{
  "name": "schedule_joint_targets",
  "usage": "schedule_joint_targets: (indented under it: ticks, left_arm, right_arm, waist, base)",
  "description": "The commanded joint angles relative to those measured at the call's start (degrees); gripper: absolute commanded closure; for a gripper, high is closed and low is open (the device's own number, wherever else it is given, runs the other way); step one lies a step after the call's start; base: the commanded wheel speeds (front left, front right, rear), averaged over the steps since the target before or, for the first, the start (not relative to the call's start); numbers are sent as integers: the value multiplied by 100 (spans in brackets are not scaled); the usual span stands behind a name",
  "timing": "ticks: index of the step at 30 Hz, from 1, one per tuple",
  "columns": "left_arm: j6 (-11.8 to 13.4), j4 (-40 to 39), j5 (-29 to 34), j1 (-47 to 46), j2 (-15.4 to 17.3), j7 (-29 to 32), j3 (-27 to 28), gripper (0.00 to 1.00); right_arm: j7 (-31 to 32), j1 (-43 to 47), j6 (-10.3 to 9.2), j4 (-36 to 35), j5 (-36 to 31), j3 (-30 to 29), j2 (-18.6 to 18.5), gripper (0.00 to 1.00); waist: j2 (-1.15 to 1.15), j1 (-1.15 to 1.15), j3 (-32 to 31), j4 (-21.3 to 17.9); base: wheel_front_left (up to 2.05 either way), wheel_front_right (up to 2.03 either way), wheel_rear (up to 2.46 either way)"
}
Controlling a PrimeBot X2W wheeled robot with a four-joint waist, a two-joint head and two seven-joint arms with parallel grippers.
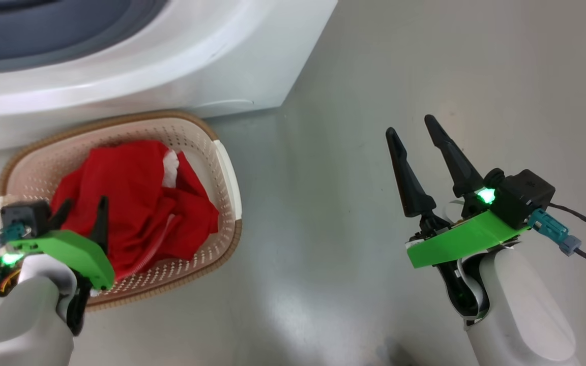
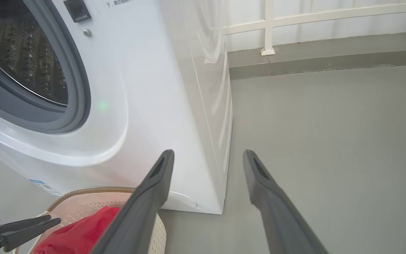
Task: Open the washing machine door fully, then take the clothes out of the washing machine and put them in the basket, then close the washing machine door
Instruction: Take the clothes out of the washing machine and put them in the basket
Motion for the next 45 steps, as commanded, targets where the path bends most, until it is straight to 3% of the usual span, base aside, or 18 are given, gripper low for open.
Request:
schedule_joint_targets:
  ticks: [1, 16, 24, 34, 45]
  left_arm:
    - [-15, -124, -64, 182, 250, -70, 195, 0]
    - [-15, -1166, 562, 709, 220, -70, 1253, 0]
    - [-15, -2083, 1314, 1433, -10, -70, 2169, 0]
    - [-15, -2992, 1936, 2033, -278, -70, 2708, 0]
    - [-15, -3974, 2225, 2747, -407, -70, 3178, 0]
  right_arm:
    - [-27, 88, 9, -71, 7, 83, 43, 0]
    - [-27, 346, 9, 195, 32, 9, -171, 0]
    - [-27, 636, 9, 281, 141, 15, -402, 0]
    - [-27, 912, 9, 339, 232, 39, -556, 0]
    - [-27, 1165, 9, 349, 327, 61, -701, 0]
  waist:
    - [0, 0, -159, 60]
    - [0, 0, -1065, 340]
    - [0, 0, -1657, 496]
    - [0, 0, -2113, 604]
    - [0, 0, -2467, 642]
  base:
    - [0, 0, 0]
    - [0, 0, 0]
    - [0, 0, 0]
    - [0, 0, 0]
    - [0, 0, 0]
